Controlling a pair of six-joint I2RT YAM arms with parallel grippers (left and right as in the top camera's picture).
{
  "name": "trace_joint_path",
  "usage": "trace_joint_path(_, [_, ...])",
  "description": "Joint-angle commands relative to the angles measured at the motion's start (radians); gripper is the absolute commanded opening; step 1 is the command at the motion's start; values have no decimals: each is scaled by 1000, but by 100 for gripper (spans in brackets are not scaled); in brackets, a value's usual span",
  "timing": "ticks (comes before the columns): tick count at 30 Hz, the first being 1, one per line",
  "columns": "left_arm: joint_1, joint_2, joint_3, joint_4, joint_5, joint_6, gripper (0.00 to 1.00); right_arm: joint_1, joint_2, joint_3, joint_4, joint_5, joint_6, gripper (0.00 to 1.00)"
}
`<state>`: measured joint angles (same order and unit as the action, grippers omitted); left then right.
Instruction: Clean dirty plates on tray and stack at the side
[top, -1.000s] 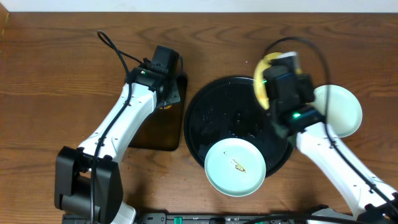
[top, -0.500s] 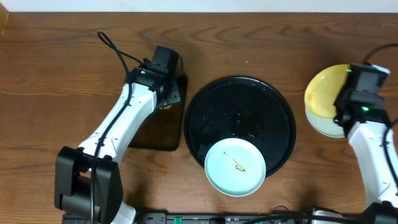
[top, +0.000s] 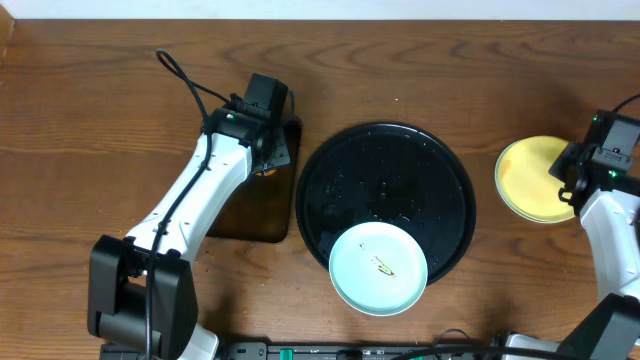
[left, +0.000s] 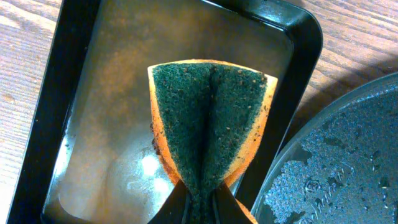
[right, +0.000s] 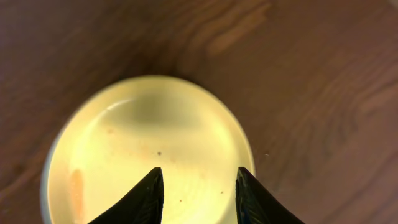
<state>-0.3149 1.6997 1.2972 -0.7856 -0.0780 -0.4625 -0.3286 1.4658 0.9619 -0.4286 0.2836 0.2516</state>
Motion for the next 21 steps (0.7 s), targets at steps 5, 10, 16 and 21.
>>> trace_joint_path(5, [2, -27, 2, -7, -12, 17, 8, 44, 0, -2, -50, -564, -83, 41])
trace_joint_path(10, [2, -27, 2, -23, 38, 18, 8, 154, 0, -2, -256, -768, -129, 44])
trace_joint_path(16, [-12, -27, 2, -55, 186, 18, 7, 340, 1, -12, -487, -697, -163, 49])
trace_joint_path(21, [-81, -27, 0, -81, 199, 54, 7, 483, 1, -85, -536, -687, -125, 49])
